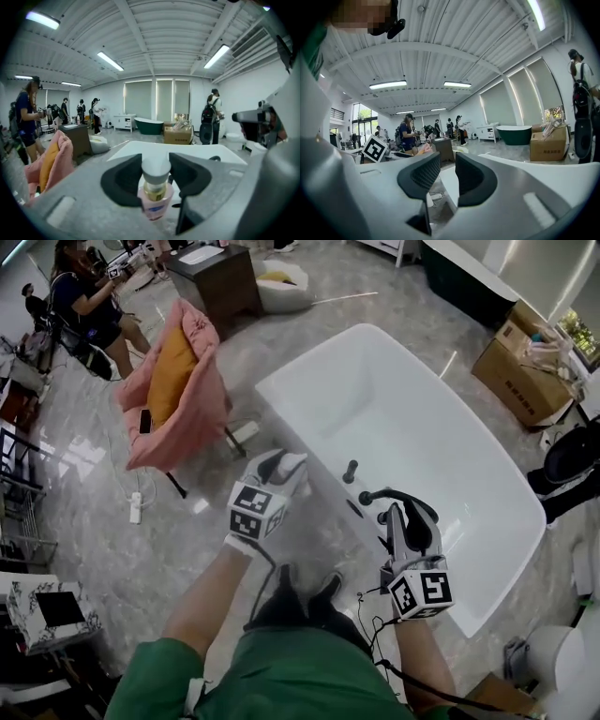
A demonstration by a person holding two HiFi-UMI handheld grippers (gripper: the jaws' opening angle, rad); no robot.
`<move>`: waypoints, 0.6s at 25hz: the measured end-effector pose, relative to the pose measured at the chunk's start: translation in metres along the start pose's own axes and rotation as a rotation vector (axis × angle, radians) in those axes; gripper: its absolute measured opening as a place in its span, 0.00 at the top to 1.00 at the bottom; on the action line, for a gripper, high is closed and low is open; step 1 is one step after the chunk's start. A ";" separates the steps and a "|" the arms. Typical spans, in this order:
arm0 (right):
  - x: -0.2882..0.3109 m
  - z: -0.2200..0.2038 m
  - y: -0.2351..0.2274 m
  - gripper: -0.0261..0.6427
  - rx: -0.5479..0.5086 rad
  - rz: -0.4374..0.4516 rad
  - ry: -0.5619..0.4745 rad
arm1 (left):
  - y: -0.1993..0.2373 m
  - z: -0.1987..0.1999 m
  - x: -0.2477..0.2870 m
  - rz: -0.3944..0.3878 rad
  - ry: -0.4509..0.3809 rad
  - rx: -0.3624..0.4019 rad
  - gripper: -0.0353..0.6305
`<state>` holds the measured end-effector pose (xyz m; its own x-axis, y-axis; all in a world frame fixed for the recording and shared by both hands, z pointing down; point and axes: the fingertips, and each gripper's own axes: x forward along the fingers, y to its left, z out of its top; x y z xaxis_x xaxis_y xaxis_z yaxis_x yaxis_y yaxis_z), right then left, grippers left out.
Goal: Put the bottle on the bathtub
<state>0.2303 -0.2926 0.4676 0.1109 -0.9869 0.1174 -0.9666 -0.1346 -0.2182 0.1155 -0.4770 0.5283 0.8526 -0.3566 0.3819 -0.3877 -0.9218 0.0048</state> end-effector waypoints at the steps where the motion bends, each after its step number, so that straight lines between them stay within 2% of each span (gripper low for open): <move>1: 0.002 -0.005 -0.003 0.81 0.005 -0.019 0.006 | 0.003 -0.005 0.011 -0.015 0.012 0.002 0.68; 7: 0.012 -0.029 -0.015 0.81 0.042 -0.156 0.033 | 0.020 -0.043 0.071 -0.114 0.077 0.028 0.68; 15: 0.015 -0.051 -0.060 0.81 0.056 -0.245 0.048 | 0.016 -0.079 0.166 -0.164 0.142 0.052 0.68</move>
<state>0.2778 -0.2946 0.5318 0.3280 -0.9189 0.2192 -0.8977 -0.3754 -0.2306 0.2230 -0.5391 0.6650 0.8433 -0.1799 0.5065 -0.2265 -0.9735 0.0313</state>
